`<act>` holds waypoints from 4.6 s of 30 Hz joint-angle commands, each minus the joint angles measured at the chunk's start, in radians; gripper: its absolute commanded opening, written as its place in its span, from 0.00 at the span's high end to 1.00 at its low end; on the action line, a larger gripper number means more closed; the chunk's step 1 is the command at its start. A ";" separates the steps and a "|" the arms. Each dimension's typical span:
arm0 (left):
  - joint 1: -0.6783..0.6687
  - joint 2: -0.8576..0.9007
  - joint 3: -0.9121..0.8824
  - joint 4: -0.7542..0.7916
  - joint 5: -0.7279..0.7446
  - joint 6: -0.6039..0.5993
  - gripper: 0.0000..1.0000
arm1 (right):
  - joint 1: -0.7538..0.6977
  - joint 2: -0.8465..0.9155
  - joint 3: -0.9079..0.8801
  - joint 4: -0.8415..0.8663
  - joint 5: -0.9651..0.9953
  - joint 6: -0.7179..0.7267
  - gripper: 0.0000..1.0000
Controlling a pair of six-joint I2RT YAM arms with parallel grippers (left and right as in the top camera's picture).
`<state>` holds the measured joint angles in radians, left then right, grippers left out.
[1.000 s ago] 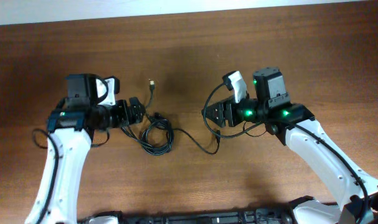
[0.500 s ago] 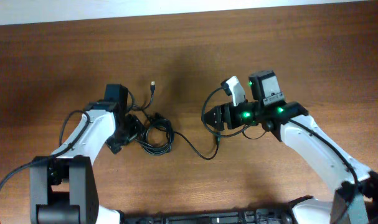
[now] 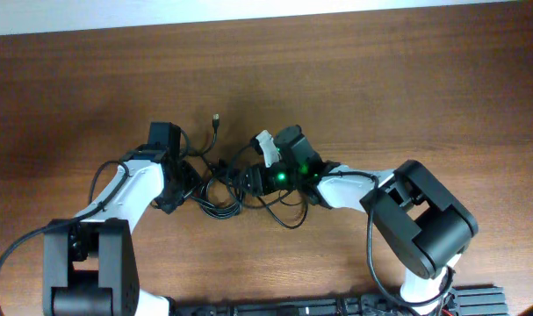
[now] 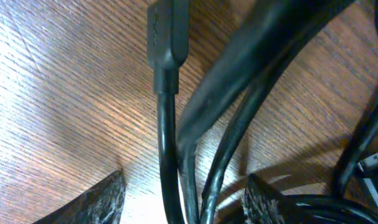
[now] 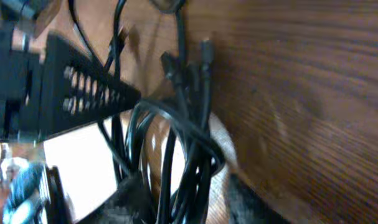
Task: Untangle cables
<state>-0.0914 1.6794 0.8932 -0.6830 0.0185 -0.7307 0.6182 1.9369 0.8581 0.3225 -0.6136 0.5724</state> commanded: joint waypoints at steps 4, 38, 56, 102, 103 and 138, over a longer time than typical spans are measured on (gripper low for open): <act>-0.001 0.007 -0.008 0.000 0.027 -0.006 0.40 | 0.062 0.073 0.005 -0.003 0.071 0.121 0.66; -0.155 -0.225 0.184 0.037 0.448 0.334 0.72 | -0.086 -0.687 0.005 -0.573 -0.048 -0.624 0.96; -0.155 -0.226 0.184 0.054 0.495 0.422 1.00 | 0.100 -0.487 0.005 -0.666 0.226 -0.571 0.07; 0.210 -0.227 0.199 0.074 0.673 0.329 0.01 | 0.072 -0.866 0.010 -0.536 0.541 -0.048 0.96; 0.244 -0.227 0.199 0.072 0.673 0.200 0.01 | 0.024 -0.855 0.010 -0.460 0.554 0.037 0.96; -0.447 -0.216 0.199 0.299 0.303 0.291 0.20 | -0.122 -0.706 0.010 -0.416 0.625 1.512 0.96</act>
<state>-0.5449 1.4517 1.0794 -0.3767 0.2451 -0.4297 0.5060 1.2339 0.8562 -0.0986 0.0067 2.0838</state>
